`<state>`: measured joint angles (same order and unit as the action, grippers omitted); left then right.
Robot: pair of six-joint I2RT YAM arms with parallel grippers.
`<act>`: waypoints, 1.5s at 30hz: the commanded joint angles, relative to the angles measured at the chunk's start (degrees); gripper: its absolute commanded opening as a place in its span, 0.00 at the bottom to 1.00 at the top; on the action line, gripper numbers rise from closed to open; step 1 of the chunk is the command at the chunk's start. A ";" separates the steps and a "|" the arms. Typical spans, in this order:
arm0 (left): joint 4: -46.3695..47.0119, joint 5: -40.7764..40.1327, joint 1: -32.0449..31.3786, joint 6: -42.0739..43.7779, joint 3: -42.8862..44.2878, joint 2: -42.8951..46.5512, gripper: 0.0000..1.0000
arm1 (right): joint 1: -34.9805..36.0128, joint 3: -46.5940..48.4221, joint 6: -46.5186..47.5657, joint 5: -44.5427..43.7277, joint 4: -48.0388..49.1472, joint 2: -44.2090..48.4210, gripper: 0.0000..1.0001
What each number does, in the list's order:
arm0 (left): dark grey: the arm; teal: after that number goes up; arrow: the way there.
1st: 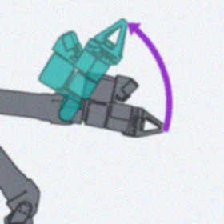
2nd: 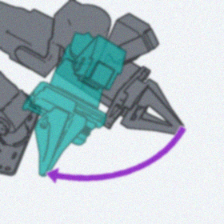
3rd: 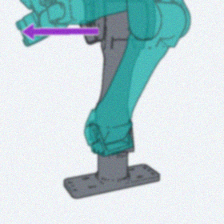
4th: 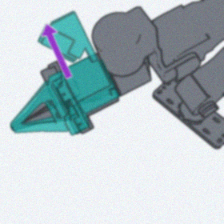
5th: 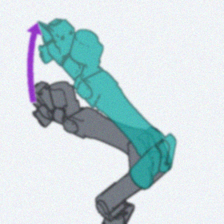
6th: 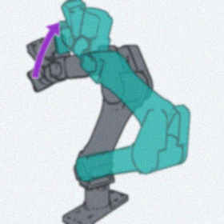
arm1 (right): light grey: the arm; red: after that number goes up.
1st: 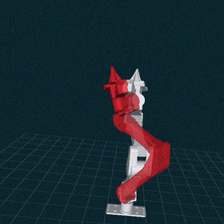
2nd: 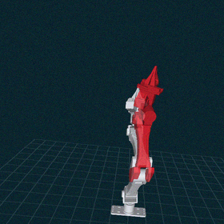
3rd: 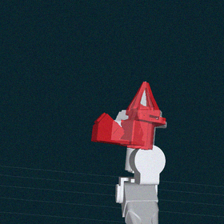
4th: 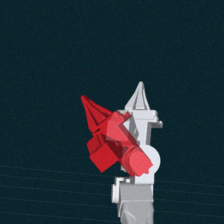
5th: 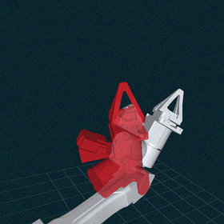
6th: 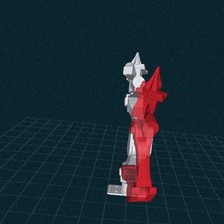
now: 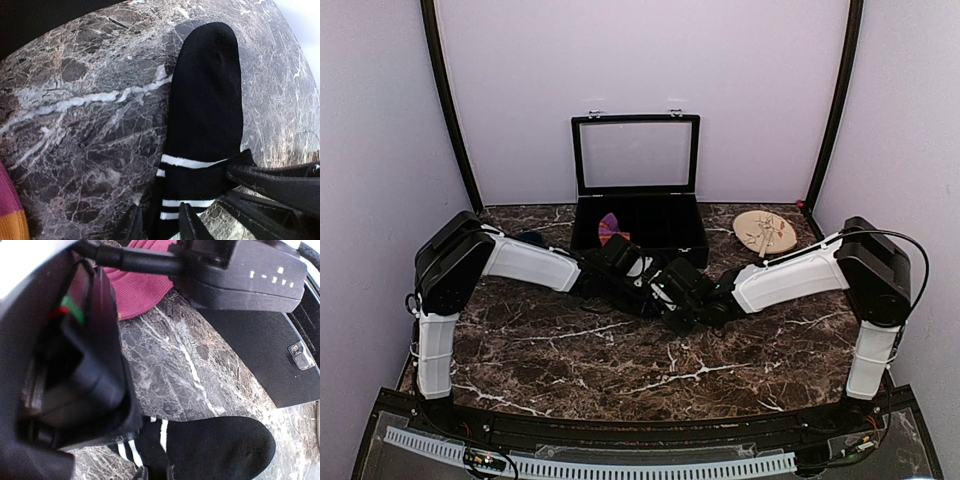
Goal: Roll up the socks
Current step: Roll the sock at the center of the board.
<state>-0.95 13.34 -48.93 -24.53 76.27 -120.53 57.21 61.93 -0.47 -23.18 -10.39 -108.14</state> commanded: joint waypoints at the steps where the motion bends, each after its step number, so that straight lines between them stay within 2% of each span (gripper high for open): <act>1: -7.26 0.45 -2.36 1.09 -1.32 -0.51 0.34 | -1.14 -1.80 2.49 2.73 -11.63 -6.36 0.12; 5: -5.51 -2.16 -2.14 -0.89 -3.25 1.69 0.48 | -1.14 -1.48 2.32 4.25 -11.69 -5.12 0.08; 9: -4.00 -4.50 -2.05 -2.43 -4.97 3.61 0.54 | -1.14 -1.59 1.83 6.08 -11.79 -3.99 0.07; 28: -0.05 -7.62 -2.05 -5.26 -11.06 7.77 0.54 | -1.14 -2.80 -2.66 11.29 -11.84 -0.31 0.00; 45: -0.86 -10.90 -2.05 -5.07 -13.17 9.26 0.54 | -1.46 -3.40 -4.42 13.86 -10.60 1.20 0.00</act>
<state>3.99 3.38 -50.65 -29.06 65.69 -113.30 56.51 60.84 -3.55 -11.40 -14.37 -106.39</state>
